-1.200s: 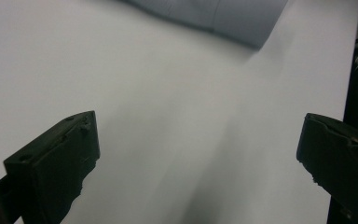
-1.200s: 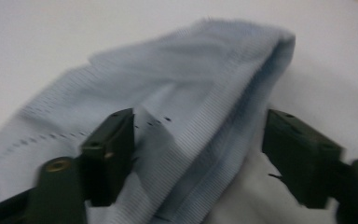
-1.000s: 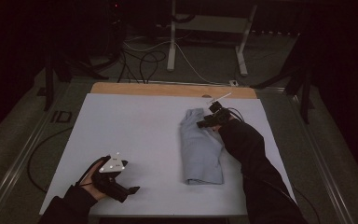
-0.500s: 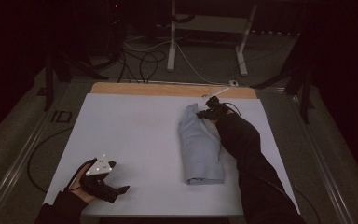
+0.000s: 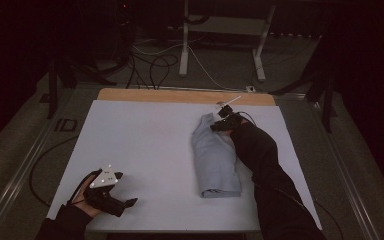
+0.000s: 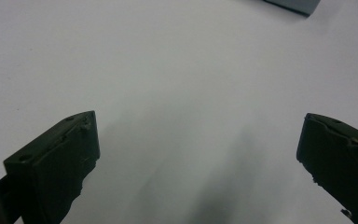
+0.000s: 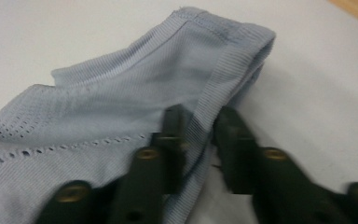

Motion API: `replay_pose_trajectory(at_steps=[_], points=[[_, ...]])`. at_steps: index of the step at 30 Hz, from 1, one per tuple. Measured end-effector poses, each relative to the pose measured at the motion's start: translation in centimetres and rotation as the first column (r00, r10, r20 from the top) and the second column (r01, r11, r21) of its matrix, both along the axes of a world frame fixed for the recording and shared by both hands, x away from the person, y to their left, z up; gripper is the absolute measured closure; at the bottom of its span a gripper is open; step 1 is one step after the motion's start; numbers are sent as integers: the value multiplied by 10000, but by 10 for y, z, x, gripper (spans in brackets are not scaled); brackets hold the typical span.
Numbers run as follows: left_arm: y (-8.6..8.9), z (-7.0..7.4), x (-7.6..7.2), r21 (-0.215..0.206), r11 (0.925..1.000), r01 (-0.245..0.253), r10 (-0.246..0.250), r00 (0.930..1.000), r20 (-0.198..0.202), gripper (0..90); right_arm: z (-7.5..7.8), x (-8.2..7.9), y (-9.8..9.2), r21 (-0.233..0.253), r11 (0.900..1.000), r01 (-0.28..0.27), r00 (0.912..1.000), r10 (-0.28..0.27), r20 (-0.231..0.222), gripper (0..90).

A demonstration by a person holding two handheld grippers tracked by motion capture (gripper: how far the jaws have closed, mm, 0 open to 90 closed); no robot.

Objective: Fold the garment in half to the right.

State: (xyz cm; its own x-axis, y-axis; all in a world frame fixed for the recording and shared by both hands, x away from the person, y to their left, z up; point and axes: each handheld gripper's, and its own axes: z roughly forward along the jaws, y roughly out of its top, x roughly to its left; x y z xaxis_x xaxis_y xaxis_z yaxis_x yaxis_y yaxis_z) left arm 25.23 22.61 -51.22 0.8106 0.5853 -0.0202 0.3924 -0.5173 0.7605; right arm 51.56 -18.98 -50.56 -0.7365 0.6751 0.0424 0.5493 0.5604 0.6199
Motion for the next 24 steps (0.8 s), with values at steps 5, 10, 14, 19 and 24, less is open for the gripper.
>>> replay_pose_trajectory(at_steps=[5, 10, 14, 19, 24], points=[[-1, 1, -3, 8, 9995, 325, -325, 9993, 184, 3, 11, -5, -2, 169, 9997, -171, 9998, 170, 59, 451], [0, 0, -2, 58, 9997, 227, -228, 9996, 174, 3, 21, -14, -3, 624, 9965, -549, 9985, 546, 66, 263], [2, -1, -1, 62, 9999, 140, -141, 9998, 151, 3, 25, -20, -4, 937, 9911, -942, 9955, 936, 113, 208], [4, -2, -1, 20, 10000, 89, -89, 9999, 88, 3, 32, -36, -1, 1221, 9831, -1361, 9906, 1339, 259, 143], [3, -3, -1, 210, 9998, 52, -53, 10000, 40, 3, 42, -58, 2, 1698, 9690, -1797, 9833, 1721, 587, 145]])
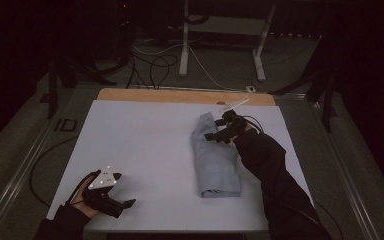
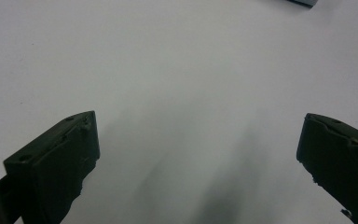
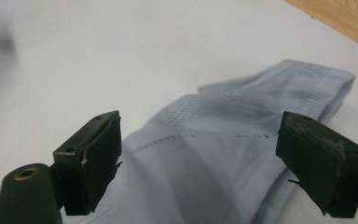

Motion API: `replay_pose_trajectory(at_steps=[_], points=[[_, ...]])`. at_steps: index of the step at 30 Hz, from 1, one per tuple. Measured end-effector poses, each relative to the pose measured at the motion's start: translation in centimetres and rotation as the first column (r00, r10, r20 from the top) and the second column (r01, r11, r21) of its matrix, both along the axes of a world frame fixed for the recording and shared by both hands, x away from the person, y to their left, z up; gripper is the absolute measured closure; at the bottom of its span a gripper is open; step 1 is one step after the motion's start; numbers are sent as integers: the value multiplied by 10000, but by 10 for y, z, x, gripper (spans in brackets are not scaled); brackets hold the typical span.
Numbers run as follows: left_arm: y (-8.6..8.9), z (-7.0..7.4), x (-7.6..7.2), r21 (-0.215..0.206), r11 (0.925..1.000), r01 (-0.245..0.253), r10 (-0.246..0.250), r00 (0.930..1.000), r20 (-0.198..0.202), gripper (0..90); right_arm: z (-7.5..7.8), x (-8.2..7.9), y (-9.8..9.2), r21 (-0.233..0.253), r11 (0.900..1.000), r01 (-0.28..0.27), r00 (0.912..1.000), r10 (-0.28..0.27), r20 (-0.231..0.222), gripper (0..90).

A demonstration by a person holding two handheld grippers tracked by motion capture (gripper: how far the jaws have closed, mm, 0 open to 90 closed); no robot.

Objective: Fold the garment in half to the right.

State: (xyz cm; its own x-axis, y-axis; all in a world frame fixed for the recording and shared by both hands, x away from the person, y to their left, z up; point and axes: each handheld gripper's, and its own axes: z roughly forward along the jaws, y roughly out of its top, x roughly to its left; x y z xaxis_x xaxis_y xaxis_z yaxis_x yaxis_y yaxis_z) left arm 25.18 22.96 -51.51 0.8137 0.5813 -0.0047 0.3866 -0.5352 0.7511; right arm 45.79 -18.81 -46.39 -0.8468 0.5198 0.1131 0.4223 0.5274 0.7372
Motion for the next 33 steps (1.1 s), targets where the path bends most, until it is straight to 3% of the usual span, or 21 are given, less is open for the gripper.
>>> replay_pose_trajectory(at_steps=[10, 16, 20, 29, 33], points=[[0, 0, -1, 199, 9996, 188, -190, 9998, 58, 3, 16, -37, 3, 556, 9955, -769, 9967, 753, 302, 146], [0, 0, -2, 246, 9995, 214, -216, 9997, 84, 3, 18, -65, 6, 833, 9826, -1658, 9858, 1631, 389, 138], [1, 1, -2, 266, 9995, 197, -200, 9997, 110, 3, 15, -80, 8, 735, 9776, -1972, 9801, 1951, 355, 152], [2, 2, -2, 158, 9998, 125, -128, 9998, 132, 3, 8, -107, 5, 853, 9621, -2591, 9656, 2558, 476, 408], [3, 2, -1, 146, 9998, 110, -112, 9998, 136, 3, 3, -116, 8, 676, 9550, -2888, 9572, 2866, 414, 463]])
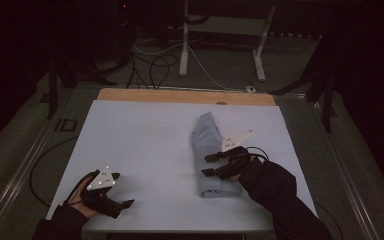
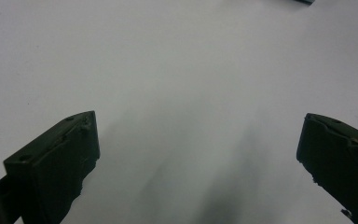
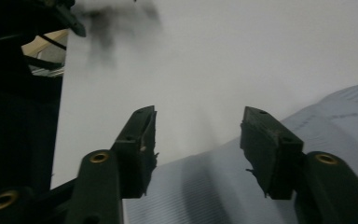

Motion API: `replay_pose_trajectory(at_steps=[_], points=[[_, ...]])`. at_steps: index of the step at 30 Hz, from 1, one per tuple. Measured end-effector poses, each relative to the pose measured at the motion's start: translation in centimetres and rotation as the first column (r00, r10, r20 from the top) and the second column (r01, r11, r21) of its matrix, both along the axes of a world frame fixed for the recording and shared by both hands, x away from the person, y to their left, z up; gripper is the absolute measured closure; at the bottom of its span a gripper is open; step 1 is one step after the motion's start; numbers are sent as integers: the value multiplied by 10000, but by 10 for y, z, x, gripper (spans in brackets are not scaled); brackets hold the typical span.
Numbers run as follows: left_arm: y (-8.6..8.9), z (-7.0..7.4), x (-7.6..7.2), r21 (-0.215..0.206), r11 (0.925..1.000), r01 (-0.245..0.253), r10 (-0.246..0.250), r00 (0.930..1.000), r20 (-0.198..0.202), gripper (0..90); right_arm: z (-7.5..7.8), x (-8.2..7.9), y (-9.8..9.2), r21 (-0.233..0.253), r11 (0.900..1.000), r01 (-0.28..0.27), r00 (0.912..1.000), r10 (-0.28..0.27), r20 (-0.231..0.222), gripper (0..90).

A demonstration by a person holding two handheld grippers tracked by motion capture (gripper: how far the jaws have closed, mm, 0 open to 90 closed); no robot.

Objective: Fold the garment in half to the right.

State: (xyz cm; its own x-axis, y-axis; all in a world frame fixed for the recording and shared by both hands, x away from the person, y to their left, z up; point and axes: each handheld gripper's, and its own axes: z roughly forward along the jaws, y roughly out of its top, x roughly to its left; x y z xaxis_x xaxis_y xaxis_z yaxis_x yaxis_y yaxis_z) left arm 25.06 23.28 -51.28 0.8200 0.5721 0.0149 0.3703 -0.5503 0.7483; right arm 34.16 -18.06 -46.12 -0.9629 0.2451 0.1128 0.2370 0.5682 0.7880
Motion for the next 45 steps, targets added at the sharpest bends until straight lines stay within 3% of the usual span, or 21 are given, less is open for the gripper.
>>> replay_pose_trajectory(at_steps=[5, 11, 18, 22, 28, 45], points=[[0, 0, 0, 5, 10000, -17, 17, 10000, 8, 3, -8, -5, 1, -219, 9998, -35, 10000, 36, 46, 599], [-1, -1, 0, 10, 10000, -7, 7, 10000, -14, 3, -21, -10, 1, -888, 9955, -337, 9992, 353, 166, 784], [-1, -2, 0, 79, 10000, 57, -56, 10000, -54, 3, -32, -11, 2, -1250, 9900, -649, 9979, 653, -13, 871], [-1, -2, 0, 52, 10000, 14, -14, 10000, -49, 3, -41, -8, 2, -1409, 9875, -699, 9976, 691, -106, 897], [0, -2, 0, 61, 10000, 39, -39, 10000, -22, 3, -58, -10, 5, -2111, 9724, -992, 9951, 981, -159, 900], [-1, -2, -1, 98, 9999, 81, -81, 10000, -28, 4, -64, -22, 7, -1938, 9682, -1584, 9872, 1519, -481, 900]])
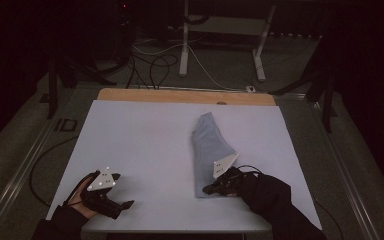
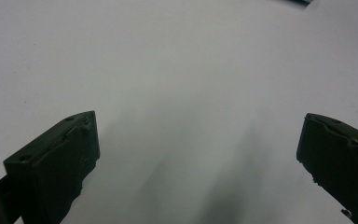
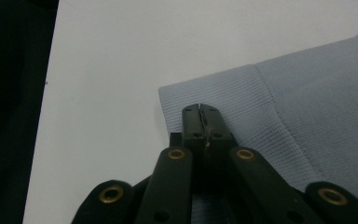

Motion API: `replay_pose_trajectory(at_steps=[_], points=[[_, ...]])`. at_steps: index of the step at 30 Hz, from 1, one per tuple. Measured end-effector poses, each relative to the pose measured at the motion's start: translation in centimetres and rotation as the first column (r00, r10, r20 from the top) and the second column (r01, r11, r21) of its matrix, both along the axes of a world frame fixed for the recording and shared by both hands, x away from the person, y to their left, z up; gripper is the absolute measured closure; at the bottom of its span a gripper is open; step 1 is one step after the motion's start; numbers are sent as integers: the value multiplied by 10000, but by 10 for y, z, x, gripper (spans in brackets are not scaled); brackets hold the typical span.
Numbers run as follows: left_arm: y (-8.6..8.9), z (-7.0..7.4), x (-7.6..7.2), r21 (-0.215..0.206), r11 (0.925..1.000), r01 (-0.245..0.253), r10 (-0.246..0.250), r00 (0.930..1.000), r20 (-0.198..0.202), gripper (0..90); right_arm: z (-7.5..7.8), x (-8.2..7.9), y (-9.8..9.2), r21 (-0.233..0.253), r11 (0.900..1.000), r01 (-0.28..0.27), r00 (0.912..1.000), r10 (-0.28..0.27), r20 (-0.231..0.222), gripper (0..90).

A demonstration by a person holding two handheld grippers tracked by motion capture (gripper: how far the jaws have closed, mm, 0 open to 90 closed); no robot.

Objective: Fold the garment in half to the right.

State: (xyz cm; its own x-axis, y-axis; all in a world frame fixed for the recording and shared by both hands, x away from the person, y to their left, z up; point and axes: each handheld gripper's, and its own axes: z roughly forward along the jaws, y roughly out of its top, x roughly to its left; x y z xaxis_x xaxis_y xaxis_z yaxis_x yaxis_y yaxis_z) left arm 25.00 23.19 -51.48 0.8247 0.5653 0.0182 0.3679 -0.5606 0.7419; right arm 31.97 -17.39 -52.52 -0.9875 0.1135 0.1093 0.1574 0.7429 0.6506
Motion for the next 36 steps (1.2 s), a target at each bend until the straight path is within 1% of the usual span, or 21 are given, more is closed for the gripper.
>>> replay_pose_trajectory(at_steps=[1, 3, 10, 12, 14, 15, 17, 19, 20, 21, 22, 23, 26, 27, 28, 30, 32, 34, 36], points=[[0, 0, 0, -12, 10000, -15, 15, 10000, -4, 3, 0, 0, 0, 20, 9999, -99, 9999, 99, -86, 900], [0, 0, 0, -19, 10000, -6, 6, 10000, -4, 3, 0, -1, 0, -12, 10000, -80, 9999, 80, -119, 900], [-1, -1, 0, 20, 10000, 79, -79, 10000, -60, 3, 0, 0, 0, -2, 9999, -120, 9999, 120, -112, 900], [-1, 0, 0, -9, 10000, 19, -19, 10000, -49, 3, 0, 0, 1, -66, 10000, -71, 9998, 70, -167, 900], [-1, 0, 0, -20, 10000, 30, -30, 10000, -35, 4, 0, 1, 1, -2, 10000, -51, 9997, 51, -253, 900], [-1, 0, 0, -5, 10000, 42, -42, 10000, -27, 3, 0, 1, 1, -66, 10000, -18, 9996, 17, -288, 900], [-1, 0, 0, -21, 10000, 34, -34, 10000, -34, 3, 2, 1, 3, -173, 9998, -93, 9997, 89, -216, 900], [-1, 0, 0, -20, 10000, 23, -23, 10000, -34, 3, 3, 1, 3, -123, 9999, -76, 9997, 73, -247, 900], [-1, 0, -1, -7, 10000, 50, -50, 10000, -28, 3, 8, 3, 3, -93, 9999, -43, 9998, 42, -186, 900], [-1, 0, -1, -32, 10000, 36, -37, 10000, -29, 3, 9, 3, 3, -60, 10000, 20, 9998, -22, -212, 900], [0, 0, 0, -53, 10000, 10, -10, 10000, -26, 3, 12, 3, 3, -71, 10000, 27, 10000, -27, -74, 900], [0, 1, 0, -47, 10000, 16, -16, 10000, -14, 3, 14, 4, 3, -30, 9999, 148, 9999, -148, 0, 900], [0, 1, -1, -30, 10000, 40, -40, 10000, -17, 3, 24, 9, 1, 324, 9990, 320, 9992, -328, 243, 900], [0, 1, 0, -34, 10000, 27, -27, 10000, -11, 3, 27, 10, 0, 373, 9984, 430, 9986, -441, 304, 898], [0, 1, 0, -39, 10000, 12, -12, 10000, -4, 3, 30, 12, 0, 441, 9979, 477, 9980, -494, 400, 888], [0, 1, -1, -33, 10000, 13, -13, 10000, 34, 3, 35, 16, -1, 671, 9958, 631, 9970, -659, 411, 845], [0, 1, -1, -32, 10000, 15, -14, 10000, 33, 3, 40, 21, -2, 734, 9931, 912, 9941, -951, 514, 765], [1, 1, -1, -80, 10000, -17, 17, 10000, 23, 3, 44, 25, -2, 920, 9895, 1111, 9921, -1158, 483, 635], [1, 0, -1, -38, 10000, 17, -17, 10000, 30, 3, 47, 29, -2, 1068, 9845, 1394, 9885, -1448, 447, 562]])
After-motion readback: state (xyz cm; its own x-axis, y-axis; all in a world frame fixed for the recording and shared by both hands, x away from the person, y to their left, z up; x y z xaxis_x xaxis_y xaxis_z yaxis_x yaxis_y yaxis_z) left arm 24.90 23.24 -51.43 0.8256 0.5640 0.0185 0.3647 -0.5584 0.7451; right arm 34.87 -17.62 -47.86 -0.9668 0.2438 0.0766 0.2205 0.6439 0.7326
